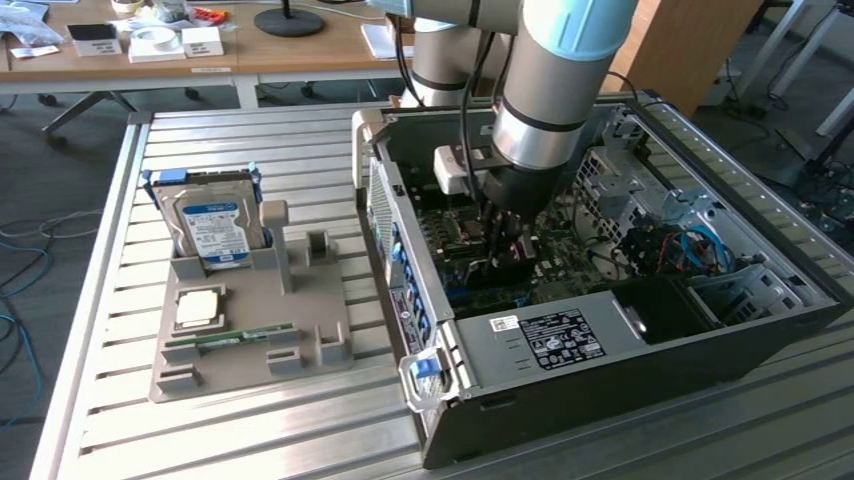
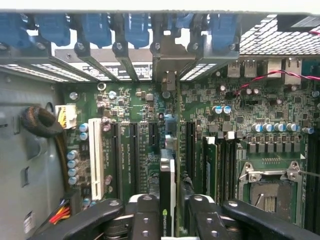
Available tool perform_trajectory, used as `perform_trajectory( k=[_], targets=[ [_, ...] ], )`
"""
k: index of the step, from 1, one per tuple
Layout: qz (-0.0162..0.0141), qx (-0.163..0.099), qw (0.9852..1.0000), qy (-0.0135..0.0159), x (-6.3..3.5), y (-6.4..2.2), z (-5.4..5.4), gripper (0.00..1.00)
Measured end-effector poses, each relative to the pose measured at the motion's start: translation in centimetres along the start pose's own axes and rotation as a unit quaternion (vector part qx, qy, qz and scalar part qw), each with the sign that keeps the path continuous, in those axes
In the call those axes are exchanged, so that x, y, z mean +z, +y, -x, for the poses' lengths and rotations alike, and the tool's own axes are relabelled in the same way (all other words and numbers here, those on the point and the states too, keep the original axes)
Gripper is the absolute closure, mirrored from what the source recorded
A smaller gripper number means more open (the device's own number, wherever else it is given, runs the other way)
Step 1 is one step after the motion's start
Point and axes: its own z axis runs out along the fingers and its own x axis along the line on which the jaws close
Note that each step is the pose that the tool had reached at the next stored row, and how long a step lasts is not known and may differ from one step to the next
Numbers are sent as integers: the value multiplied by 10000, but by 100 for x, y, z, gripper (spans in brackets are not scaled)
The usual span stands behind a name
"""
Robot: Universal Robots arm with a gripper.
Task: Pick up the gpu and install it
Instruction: 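Insert the gpu into the slot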
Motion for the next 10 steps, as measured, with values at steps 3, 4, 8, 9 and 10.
perform_trajectory(
  k=[3, 4, 8, 9, 10],
  targets=[
    [3, 0, 10000, 6, -6, 0, -1, 61],
    [3, 0, 10000, 6, -6, 0, -1, 61],
    [3, 0, 10000, 7, -6, 0, -1, 43],
    [3, 0, 10000, 7, -6, 0, -1, 43],
    [3, 0, 10000, 7, -6, 0, -1, 43]
  ],
)
